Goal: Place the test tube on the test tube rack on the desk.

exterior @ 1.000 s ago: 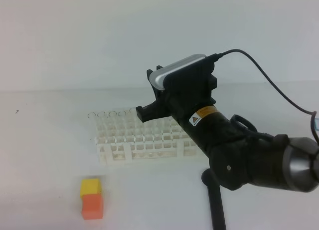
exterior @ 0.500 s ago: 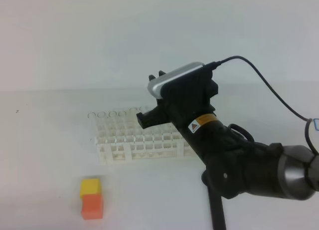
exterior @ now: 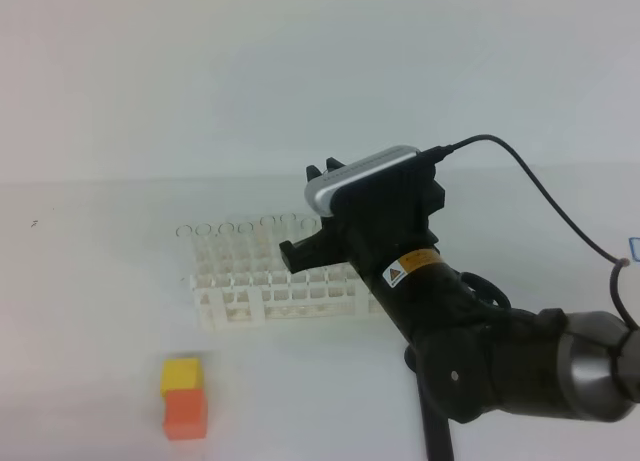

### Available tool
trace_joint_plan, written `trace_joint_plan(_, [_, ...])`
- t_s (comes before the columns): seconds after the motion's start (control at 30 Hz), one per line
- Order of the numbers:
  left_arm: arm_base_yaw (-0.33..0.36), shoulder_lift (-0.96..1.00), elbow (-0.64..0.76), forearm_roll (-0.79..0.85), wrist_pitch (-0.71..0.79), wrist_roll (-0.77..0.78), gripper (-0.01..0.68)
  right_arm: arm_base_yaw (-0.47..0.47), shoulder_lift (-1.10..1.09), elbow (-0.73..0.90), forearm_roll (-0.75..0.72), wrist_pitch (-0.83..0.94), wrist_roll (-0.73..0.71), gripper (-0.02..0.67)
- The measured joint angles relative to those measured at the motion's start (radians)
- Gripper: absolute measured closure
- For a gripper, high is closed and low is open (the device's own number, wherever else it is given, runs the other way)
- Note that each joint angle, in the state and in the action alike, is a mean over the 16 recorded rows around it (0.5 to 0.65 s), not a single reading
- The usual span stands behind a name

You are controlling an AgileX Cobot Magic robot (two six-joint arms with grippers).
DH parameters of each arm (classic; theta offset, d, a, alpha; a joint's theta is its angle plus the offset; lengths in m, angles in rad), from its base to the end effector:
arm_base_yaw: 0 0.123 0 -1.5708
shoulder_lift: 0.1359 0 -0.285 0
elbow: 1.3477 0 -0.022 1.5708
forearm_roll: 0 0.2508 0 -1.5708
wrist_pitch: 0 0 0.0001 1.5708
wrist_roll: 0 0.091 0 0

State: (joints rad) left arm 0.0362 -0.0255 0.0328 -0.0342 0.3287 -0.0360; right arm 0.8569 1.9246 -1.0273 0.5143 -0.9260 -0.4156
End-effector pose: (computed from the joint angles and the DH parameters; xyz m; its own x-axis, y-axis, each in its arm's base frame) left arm 0.0532 0.0009 0.1739 -0.2436 -0.0772 -0.9668 -0.0422 0.9967 -0.0689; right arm 0.2932 0.2838 0.2119 0.0700 -0.0429 -0.9966 -0.4333 0.8986 -0.0691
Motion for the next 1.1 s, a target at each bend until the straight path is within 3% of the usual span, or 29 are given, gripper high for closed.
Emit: trace_joint_plan(1.1, [0.0,0.0,0.0,0.0,0.0,0.0,0.673,0.003,0.109,-0.033,0.002,-0.052,0.004,0.529])
